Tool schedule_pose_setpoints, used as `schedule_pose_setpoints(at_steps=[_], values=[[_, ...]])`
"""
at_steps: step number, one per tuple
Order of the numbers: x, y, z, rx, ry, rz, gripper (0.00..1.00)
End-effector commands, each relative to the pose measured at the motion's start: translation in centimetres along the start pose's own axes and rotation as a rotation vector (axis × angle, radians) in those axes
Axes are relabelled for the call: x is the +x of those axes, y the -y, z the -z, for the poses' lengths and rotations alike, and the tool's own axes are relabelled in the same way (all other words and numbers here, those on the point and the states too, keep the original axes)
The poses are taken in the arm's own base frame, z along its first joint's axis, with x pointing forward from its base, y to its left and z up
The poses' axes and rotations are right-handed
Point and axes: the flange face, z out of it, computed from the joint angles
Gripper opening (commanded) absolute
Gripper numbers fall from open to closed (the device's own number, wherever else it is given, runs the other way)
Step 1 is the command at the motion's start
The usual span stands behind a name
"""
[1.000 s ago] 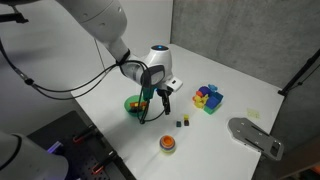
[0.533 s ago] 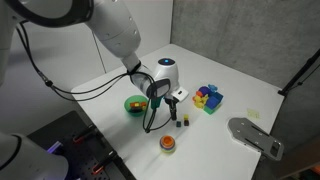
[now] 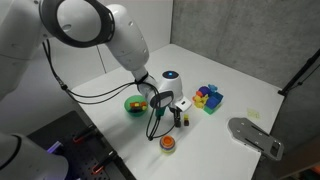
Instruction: Pick up the small green block and put it in the green bowl
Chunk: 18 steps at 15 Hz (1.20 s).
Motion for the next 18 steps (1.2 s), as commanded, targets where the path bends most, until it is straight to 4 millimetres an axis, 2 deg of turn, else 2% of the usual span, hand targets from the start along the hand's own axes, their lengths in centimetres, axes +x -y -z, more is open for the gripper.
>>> schedule_pose_setpoints(at_steps=[1,2,3,4,7,12,13,18], values=[[1.2,-0.1,-2.0,-0.002,-0.010,-0.010,1.00],[1.2,-0.2,-2.5,-0.006,-0.009,-0.013,1.00],[1.3,-0.2,-2.9,-0.009,-0.012,-0.015,0.75],[1.3,-0.3,-3.2,-0.012,-0.014,-0.016,0.74],[1.6,-0.2,-3.5,-0.014,-0.014,-0.027,0.49],[1.5,0.3,-1.4,0.011,0.000,-0.022,0.09],[1.3,0.5,-0.8,0.019,0.000,-0.017,0.07],[-0.4,2.1,3.4,0.077,0.002,0.037,0.09]])
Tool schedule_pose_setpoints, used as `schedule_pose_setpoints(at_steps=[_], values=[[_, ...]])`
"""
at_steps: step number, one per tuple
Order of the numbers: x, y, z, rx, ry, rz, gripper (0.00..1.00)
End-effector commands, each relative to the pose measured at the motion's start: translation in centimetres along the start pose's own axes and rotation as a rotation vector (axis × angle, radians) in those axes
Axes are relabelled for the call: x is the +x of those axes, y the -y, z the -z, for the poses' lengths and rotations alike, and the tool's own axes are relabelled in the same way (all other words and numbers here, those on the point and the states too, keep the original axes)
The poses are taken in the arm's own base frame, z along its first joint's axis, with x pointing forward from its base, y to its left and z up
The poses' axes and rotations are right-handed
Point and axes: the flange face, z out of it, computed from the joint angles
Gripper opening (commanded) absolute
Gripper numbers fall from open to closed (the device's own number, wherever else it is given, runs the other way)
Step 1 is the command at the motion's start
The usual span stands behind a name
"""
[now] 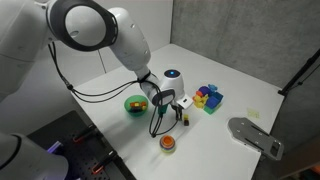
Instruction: Pick up the small green block and put it in the green bowl
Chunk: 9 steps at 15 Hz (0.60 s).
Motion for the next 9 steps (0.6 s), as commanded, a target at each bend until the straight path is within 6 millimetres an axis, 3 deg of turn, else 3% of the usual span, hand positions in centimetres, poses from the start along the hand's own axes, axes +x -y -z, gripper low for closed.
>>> schedule_pose_setpoints(at_steps=[1,5,9], values=[[-1.9,0.7,4.4,0.053,0.023,0.050,0.09],[-5.0,1.2,8.6,0.097,0.044,0.114,0.09],[-9.5,0.7,12.6,0.130,0.068,0.185,0.09]])
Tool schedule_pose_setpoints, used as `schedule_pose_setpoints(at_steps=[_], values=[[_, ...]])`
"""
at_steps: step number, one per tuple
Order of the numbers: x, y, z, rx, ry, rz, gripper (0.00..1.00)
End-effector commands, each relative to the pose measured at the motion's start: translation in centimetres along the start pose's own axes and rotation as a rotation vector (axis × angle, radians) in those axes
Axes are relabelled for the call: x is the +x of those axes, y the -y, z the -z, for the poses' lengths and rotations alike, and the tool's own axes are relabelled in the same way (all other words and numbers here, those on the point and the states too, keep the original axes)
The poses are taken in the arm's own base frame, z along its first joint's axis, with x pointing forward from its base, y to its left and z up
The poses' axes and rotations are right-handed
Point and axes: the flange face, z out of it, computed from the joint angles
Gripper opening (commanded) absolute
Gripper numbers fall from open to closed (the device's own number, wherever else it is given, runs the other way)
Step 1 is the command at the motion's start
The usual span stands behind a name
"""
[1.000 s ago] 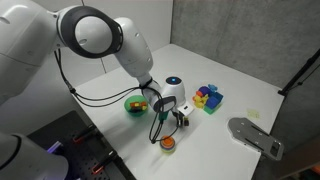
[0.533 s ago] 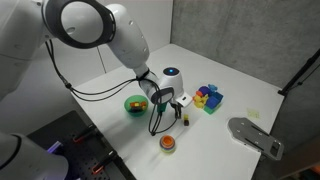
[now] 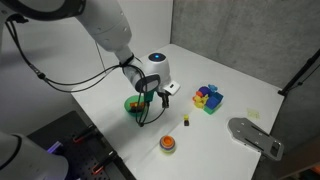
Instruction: Pick up the small green block and put it in the green bowl
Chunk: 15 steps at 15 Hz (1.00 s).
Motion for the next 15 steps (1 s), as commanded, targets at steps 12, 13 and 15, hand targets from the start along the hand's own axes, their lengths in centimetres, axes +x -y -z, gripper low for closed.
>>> schedule_pose_setpoints(at_steps=[12,13,15], values=[[-12.7,-1.2,10.4,0.011,0.069,0.255,0.94],[-12.5,-1.2,11.1,0.007,0.071,0.278,0.99],[-12.0,-1.0,12.8,0.001,0.067,0.340,1.00]])
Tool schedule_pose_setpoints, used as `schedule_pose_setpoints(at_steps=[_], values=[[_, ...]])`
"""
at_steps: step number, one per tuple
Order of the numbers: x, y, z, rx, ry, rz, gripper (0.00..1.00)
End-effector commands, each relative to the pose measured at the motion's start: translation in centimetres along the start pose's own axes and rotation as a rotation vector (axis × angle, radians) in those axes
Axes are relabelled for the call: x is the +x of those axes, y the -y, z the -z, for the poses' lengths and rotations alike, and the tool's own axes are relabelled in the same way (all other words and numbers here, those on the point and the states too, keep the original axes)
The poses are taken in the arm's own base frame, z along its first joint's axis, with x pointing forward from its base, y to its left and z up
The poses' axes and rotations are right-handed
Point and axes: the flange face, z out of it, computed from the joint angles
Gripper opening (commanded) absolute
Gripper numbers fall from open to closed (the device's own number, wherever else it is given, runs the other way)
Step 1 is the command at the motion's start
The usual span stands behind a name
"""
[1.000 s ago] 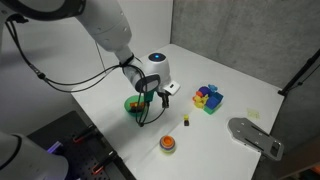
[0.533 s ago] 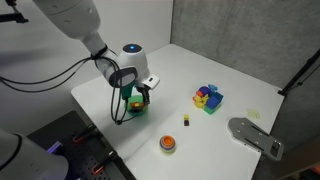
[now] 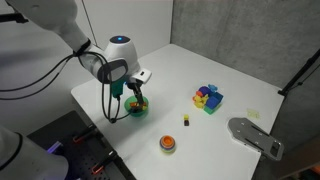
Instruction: Pick up the small green block and put it in the green bowl
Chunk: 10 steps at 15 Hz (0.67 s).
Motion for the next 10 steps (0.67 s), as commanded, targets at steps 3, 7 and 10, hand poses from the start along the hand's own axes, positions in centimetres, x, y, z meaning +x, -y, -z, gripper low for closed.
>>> schedule_pose_setpoints(at_steps=[3,7,10], values=[[0.4,-0.4,5.9,-0.040,0.030,0.182,1.00],[1.0,-1.1,9.5,-0.079,0.107,0.352,1.00],[1.7,-2.0,12.0,-0.100,0.140,0.453,1.00]])
